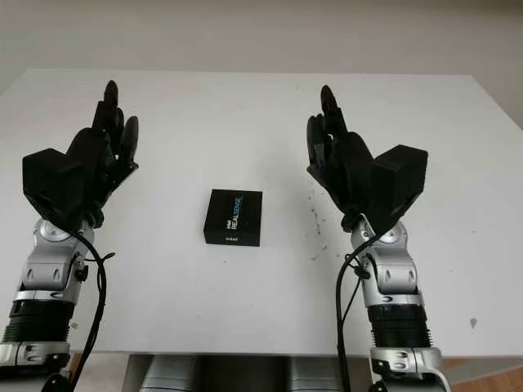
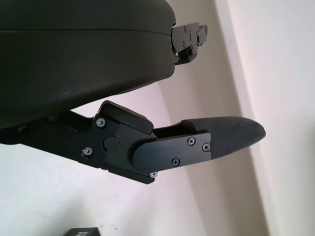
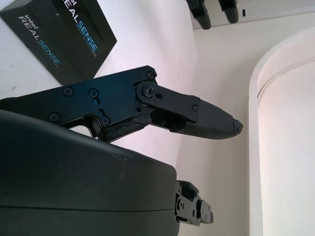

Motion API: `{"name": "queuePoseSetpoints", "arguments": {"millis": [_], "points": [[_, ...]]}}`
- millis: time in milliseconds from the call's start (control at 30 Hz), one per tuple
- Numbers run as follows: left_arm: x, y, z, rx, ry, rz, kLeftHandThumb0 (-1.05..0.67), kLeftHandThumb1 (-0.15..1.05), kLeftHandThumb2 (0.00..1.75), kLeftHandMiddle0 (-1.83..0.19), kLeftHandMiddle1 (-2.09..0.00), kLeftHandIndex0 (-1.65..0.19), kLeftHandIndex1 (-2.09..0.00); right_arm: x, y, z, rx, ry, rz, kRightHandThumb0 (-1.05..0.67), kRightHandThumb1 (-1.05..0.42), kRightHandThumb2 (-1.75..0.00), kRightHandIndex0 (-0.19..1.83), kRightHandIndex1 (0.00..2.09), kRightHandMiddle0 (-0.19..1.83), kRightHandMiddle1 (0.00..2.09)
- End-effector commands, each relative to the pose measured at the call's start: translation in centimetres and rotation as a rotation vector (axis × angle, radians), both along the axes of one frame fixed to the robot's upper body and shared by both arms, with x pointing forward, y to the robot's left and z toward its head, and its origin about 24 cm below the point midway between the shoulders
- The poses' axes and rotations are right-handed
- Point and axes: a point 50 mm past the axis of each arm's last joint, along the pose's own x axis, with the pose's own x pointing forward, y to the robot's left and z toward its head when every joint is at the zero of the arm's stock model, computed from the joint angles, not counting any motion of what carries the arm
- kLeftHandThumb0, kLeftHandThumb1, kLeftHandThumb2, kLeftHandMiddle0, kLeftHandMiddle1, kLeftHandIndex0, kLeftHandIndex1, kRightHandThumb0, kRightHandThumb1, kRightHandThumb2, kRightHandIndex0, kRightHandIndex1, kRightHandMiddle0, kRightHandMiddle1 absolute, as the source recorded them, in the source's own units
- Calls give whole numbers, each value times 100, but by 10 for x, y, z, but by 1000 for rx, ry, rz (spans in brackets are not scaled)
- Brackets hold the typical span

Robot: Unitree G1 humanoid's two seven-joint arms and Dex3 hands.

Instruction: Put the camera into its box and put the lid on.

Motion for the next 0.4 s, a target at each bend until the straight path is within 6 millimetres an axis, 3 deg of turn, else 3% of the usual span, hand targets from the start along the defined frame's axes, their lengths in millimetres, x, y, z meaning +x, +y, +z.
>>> {"name": "queuePoseSetpoints", "arguments": {"millis": [0, 367], "points": [[-2, 5, -1, -35, -33, 10, -81, 105, 62, 19, 0, 19, 0, 1, 1, 0, 19, -12, -13, -72, -105, -72, -19, 0, -19, 0], [-3, 9, -3, -131, -120, 26, -80, 105, 66, 19, 0, 19, 0, 1, 1, 0, 28, -12, -19, -72, -105, -71, -19, 0, -19, 0]]}}
